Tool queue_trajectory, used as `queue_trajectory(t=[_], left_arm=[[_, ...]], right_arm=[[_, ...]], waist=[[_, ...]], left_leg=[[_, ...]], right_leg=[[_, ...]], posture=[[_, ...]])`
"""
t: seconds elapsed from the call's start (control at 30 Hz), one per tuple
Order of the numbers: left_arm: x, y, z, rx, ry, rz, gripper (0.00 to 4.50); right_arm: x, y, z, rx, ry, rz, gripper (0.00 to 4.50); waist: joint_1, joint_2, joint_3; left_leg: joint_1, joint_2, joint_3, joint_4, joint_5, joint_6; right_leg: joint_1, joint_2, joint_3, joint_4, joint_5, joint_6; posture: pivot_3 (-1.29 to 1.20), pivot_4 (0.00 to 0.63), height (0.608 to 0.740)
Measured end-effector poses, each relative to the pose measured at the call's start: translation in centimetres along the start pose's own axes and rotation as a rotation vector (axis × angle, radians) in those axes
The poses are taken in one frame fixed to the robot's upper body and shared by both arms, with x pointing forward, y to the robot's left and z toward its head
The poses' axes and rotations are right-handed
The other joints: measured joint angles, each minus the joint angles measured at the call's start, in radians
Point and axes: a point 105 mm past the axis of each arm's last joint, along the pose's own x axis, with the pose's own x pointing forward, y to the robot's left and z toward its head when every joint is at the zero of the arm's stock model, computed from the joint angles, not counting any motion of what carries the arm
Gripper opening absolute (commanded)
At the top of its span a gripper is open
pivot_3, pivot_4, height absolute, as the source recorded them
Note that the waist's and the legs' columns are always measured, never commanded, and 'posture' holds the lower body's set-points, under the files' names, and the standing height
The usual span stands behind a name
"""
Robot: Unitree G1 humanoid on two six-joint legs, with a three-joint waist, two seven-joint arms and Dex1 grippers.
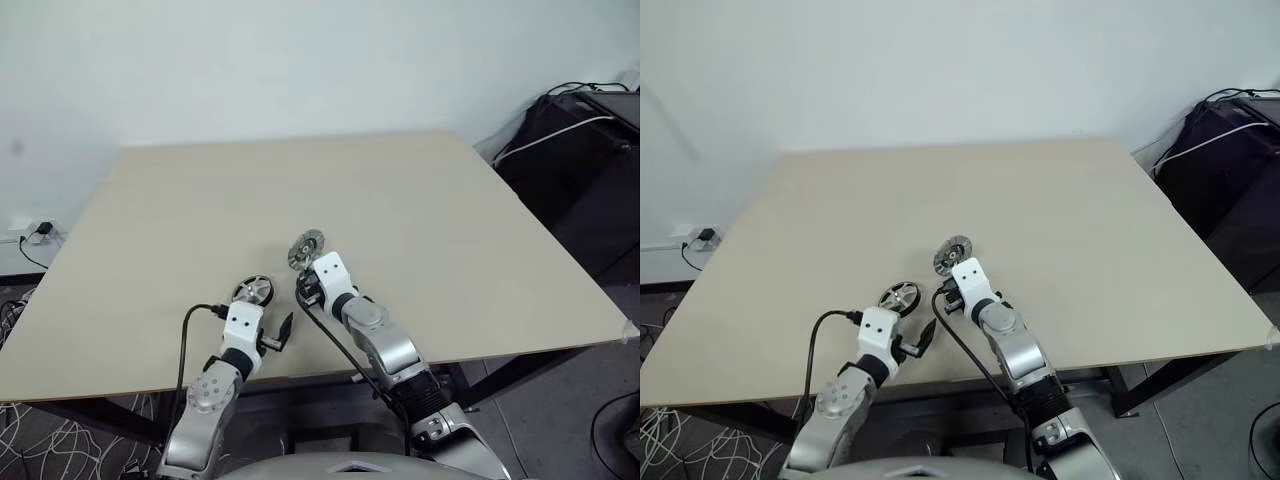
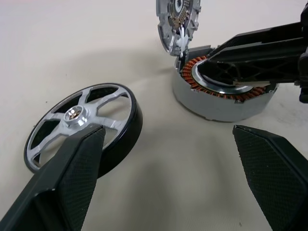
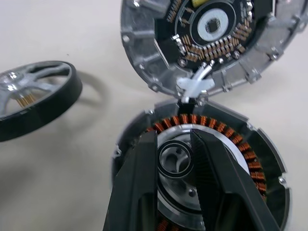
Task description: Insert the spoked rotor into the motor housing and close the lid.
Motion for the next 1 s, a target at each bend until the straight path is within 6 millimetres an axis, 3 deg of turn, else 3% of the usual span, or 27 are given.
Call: queue_trajectory(t=[0.6, 0.63, 0.8, 0.97, 1.0], left_arm=[[0.0, -0.1, 0.0, -0.002, 0.000, -0.003, 4.50], [0.0, -0.1, 0.0, -0.002, 0.000, -0.003, 4.50], [0.0, -0.1, 0.0, -0.002, -0.001, -0.003, 4.50], [0.0, -0.1, 0.0, -0.003, -0.001, -0.003, 4.50], [0.1, -0.1, 0.0, -0.004, -0.001, -0.003, 4.50]], right_arm=[[0.2, -0.8, 0.2, -0.005, 0.002, -0.024, 0.68], [0.2, -0.8, 0.2, -0.005, 0.002, -0.023, 1.43], [0.1, -0.6, 0.2, 0.000, -0.003, -0.006, 2.98], [-0.7, 0.0, 1.5, 0.023, -0.061, 0.032, 2.98], [-0.9, 0.1, 2.2, 0.029, -0.082, 0.038, 2.80]], waist=[[0.000, 0.000, 0.000], [0.000, 0.000, 0.000], [0.000, 0.000, 0.000], [0.000, 0.000, 0.000], [0.000, 0.000, 0.000]], left_leg=[[0.000, 0.000, 0.000, 0.000, 0.000, 0.000], [0.000, 0.000, 0.000, 0.000, 0.000, 0.000], [0.000, 0.000, 0.000, 0.000, 0.000, 0.000], [0.000, 0.000, 0.000, 0.000, 0.000, 0.000], [0.000, 0.000, 0.000, 0.000, 0.000, 0.000]], right_leg=[[0.000, 0.000, 0.000, 0.000, 0.000, 0.000], [0.000, 0.000, 0.000, 0.000, 0.000, 0.000], [0.000, 0.000, 0.000, 0.000, 0.000, 0.000], [0.000, 0.000, 0.000, 0.000, 0.000, 0.000], [0.000, 0.000, 0.000, 0.000, 0.000, 0.000]], posture=[[0.00, 0.000, 0.740], [0.00, 0.000, 0.740], [0.00, 0.000, 0.740], [0.00, 0.000, 0.740], [0.00, 0.000, 0.740]])
